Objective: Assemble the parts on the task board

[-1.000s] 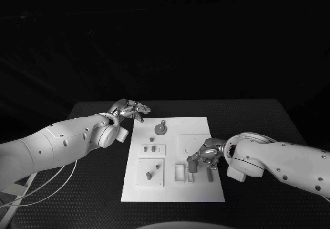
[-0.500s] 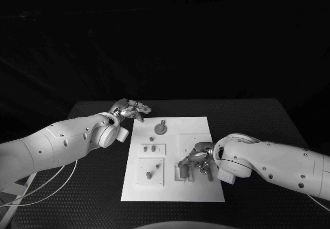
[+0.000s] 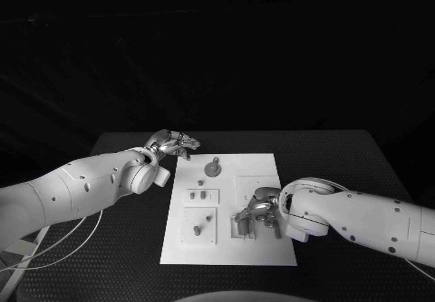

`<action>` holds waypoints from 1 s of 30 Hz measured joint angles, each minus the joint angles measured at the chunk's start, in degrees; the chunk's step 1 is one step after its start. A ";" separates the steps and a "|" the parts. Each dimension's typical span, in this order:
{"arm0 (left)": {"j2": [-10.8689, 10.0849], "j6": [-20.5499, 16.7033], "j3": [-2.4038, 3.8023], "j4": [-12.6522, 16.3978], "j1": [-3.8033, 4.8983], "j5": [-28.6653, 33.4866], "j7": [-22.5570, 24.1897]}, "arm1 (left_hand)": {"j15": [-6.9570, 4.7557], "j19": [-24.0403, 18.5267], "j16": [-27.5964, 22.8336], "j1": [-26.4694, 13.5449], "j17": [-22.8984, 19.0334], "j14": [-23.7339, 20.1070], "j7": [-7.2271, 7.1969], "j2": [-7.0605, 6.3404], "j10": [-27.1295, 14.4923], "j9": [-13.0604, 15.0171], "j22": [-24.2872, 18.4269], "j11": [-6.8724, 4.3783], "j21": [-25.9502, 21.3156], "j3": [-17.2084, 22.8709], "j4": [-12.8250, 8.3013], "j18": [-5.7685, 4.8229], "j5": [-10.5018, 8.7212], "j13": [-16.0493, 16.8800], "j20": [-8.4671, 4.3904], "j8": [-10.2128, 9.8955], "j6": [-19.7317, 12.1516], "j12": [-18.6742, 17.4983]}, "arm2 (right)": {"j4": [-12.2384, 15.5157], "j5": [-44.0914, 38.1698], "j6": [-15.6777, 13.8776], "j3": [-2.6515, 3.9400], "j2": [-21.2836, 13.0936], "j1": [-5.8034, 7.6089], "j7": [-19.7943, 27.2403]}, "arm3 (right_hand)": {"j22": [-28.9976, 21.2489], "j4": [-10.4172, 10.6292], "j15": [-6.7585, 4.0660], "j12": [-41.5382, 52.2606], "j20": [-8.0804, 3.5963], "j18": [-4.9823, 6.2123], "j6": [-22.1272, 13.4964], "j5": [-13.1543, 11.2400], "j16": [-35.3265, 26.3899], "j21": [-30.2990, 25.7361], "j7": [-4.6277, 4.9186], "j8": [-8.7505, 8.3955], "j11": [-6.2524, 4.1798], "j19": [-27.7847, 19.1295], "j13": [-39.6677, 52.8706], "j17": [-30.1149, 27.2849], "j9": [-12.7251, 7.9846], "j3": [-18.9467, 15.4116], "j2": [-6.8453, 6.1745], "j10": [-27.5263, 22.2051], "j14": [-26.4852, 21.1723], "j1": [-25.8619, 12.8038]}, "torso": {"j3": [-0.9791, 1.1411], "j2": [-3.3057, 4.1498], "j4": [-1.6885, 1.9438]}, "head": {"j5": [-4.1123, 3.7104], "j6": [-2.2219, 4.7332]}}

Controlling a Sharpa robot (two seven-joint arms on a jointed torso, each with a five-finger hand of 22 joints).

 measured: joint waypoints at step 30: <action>-0.22 0.11 0.00 0.13 0.00 0.02 -0.03 | 0.00 -0.01 0.00 0.00 0.04 0.00 -0.16 0.00 0.02 0.01 -0.01 -0.02 0.00 0.00 0.00 0.00 0.00 -0.04 0.01 0.00 -0.16 0.00 | -0.78 -1.27 0.09 0.04 1.01 -0.70 0.12 | 0.00 0.56 0.16 -0.22 0.18 0.01 0.18 0.01 0.00 0.00 -0.18 -0.47 0.00 -0.01 -0.23 -0.55 -0.15 0.57 -0.01 0.00 -0.38 0.01 | 0.13 -0.01 -0.07 | 0.47 -0.49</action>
